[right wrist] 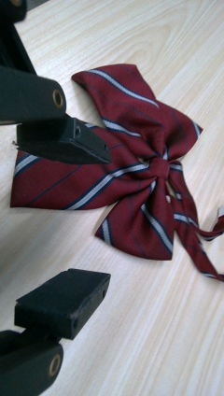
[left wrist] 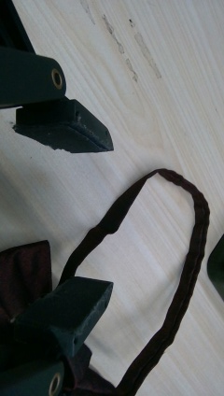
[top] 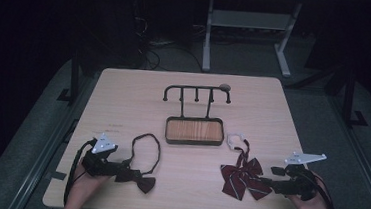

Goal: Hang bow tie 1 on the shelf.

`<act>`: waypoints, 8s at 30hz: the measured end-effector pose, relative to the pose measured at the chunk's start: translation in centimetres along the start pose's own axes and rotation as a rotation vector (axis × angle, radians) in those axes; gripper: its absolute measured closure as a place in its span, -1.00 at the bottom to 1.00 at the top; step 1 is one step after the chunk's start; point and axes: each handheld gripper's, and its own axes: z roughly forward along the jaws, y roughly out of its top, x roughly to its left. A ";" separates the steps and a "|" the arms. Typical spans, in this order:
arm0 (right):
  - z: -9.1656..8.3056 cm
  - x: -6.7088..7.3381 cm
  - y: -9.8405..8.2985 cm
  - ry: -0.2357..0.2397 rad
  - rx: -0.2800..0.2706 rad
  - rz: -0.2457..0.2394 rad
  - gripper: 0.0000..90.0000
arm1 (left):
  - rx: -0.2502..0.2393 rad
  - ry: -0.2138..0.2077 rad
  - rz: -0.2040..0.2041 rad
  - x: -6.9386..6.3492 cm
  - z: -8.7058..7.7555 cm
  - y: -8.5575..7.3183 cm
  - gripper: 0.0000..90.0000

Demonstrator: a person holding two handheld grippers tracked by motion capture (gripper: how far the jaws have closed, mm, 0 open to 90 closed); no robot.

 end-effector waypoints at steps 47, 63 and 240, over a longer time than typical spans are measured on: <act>3.6 -1.7 9.9 0.020 0.186 -0.041 -0.03 | -0.017 0.011 0.032 -0.3 -0.6 0.1 -0.39; 6.8 -2.7 13.6 -0.036 0.263 -0.071 0.17 | -0.015 0.013 0.039 -0.3 -0.5 0.1 -0.39; -5.1 6.0 27.6 0.066 0.103 -0.385 0.95 | -0.022 0.007 0.029 0.2 -0.7 -0.2 -0.39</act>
